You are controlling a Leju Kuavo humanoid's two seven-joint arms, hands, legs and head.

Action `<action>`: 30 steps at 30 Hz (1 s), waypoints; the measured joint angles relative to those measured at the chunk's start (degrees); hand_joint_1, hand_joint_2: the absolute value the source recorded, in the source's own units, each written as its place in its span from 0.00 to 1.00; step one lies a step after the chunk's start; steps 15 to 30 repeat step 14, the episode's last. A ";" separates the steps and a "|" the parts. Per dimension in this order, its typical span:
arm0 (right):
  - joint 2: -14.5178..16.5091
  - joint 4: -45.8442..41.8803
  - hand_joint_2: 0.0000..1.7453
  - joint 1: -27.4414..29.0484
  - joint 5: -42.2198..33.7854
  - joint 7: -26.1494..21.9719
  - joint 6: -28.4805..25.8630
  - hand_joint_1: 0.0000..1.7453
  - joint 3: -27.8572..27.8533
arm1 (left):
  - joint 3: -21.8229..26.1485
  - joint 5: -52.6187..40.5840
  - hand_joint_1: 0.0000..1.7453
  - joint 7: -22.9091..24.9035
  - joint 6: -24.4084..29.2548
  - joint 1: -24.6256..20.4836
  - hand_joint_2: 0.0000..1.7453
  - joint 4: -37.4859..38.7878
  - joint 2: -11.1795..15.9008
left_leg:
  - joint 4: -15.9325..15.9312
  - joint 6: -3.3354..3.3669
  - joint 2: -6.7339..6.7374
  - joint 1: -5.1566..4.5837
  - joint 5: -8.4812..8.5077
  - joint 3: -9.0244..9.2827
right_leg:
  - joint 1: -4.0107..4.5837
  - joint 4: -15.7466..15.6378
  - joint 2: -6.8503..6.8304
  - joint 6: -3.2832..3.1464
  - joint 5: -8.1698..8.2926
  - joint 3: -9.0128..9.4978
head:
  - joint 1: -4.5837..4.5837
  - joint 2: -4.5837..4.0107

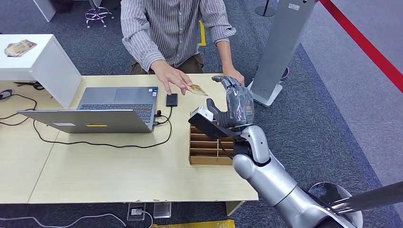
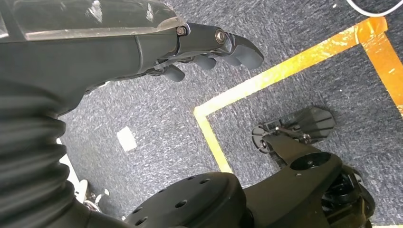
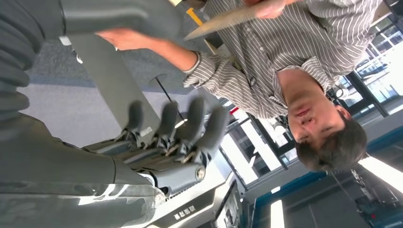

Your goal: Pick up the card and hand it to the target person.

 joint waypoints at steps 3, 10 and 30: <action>0.26 0.39 1.00 0.27 -5.82 -1.81 -0.43 0.00 -0.04 | 0.00 0.66 0.00 -0.15 0.15 0.29 0.00 0.00 0.00 | 0.00 0.00 0.00 0.00 0.00 0.02 | 0.00 0.00 0.00 0.00 0.00 0.01 | -0.05 0.00; -0.01 -1.79 1.00 3.65 -31.93 -8.67 4.65 0.00 -0.67 | 0.00 2.07 0.00 -0.55 1.13 1.41 0.00 0.00 0.04 | 0.00 0.00 0.01 0.00 0.00 0.04 | 0.00 0.00 0.01 0.00 0.00 -0.01 | -0.10 0.01; -1.15 -4.87 1.00 6.46 -43.84 -11.65 9.22 0.00 -1.60 | 0.00 2.30 0.00 -0.57 1.24 1.75 0.00 0.00 0.17 | 0.00 0.00 0.00 0.00 0.00 0.03 | 0.00 -0.01 0.00 0.00 0.00 -0.02 | -0.08 0.01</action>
